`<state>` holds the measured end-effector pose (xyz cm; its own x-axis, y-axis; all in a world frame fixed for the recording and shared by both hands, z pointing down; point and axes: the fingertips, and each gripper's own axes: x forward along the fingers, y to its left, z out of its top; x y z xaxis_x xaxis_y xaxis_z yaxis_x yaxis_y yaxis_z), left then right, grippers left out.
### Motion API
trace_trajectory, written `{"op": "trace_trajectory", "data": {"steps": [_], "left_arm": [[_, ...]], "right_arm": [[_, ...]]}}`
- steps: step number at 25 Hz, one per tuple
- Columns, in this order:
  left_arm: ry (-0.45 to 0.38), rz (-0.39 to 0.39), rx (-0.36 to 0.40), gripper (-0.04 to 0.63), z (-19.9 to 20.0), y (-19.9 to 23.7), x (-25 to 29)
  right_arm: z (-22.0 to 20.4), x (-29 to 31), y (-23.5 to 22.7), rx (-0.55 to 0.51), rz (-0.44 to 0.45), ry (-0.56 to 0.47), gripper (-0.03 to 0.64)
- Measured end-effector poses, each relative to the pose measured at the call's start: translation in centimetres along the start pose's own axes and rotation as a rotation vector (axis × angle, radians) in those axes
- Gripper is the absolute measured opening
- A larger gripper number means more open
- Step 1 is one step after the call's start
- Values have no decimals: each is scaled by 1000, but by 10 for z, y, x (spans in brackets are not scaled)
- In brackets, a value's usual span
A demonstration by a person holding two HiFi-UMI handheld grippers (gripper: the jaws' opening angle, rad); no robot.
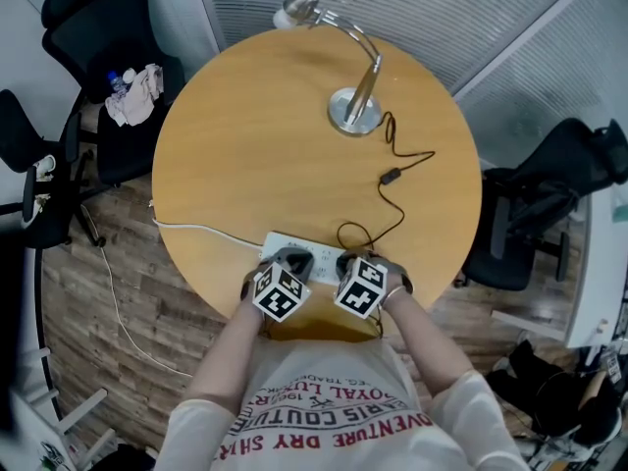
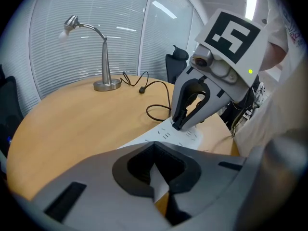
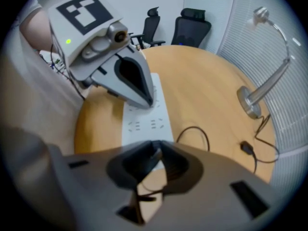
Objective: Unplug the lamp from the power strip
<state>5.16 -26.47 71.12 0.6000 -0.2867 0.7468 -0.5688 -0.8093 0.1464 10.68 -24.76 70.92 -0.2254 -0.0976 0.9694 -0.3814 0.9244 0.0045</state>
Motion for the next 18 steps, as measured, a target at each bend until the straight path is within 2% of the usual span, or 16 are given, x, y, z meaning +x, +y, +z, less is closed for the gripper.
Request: {"op": "trace_trajectory", "data": {"steps": [9, 14, 18], "left_arm": [[10, -12, -19, 28, 0, 0, 1], [12, -22, -62, 28, 2, 2, 1], [1, 4, -48, 26, 4, -1, 2]], "right_arm": [[0, -4, 0, -36, -29, 11, 78], [1, -8, 1, -44, -39, 19, 72], [0, -9, 4, -36, -40, 26, 72]]}}
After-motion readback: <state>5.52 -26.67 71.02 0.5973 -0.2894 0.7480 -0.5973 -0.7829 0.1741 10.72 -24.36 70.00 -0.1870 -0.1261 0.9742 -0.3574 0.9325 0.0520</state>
